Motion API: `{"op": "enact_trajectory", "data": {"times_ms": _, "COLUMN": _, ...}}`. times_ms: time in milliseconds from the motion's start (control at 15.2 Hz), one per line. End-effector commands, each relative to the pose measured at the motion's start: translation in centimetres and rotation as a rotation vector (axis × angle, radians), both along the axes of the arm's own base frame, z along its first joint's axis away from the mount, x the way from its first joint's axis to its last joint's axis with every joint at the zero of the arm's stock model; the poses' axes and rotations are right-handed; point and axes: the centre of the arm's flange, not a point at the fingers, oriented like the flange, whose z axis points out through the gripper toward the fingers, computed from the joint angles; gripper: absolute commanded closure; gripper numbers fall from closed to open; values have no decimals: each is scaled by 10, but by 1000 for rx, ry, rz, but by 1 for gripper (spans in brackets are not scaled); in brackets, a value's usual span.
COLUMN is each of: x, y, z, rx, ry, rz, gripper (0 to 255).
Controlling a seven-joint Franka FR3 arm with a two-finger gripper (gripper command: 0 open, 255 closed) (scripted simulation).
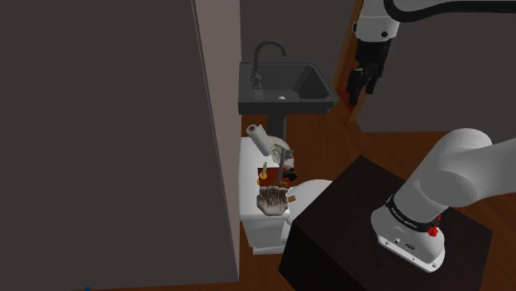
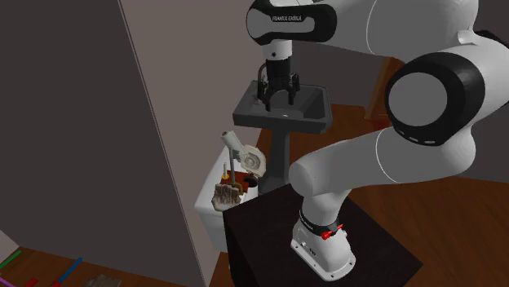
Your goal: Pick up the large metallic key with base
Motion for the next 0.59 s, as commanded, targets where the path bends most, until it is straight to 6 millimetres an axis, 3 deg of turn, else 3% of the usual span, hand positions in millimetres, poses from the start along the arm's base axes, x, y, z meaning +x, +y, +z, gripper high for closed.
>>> {"op": "enact_trajectory", "data": {"times_ms": 0, "x": 0, "y": 0, "z": 0, "rx": 0, "ry": 0, "rz": 0, "gripper": 0}}
{"op": "enact_trajectory", "data": {"times_ms": 528, "x": 43, "y": 45, "z": -79, "rx": 10, "ry": -45, "rz": -4, "gripper": 0}}
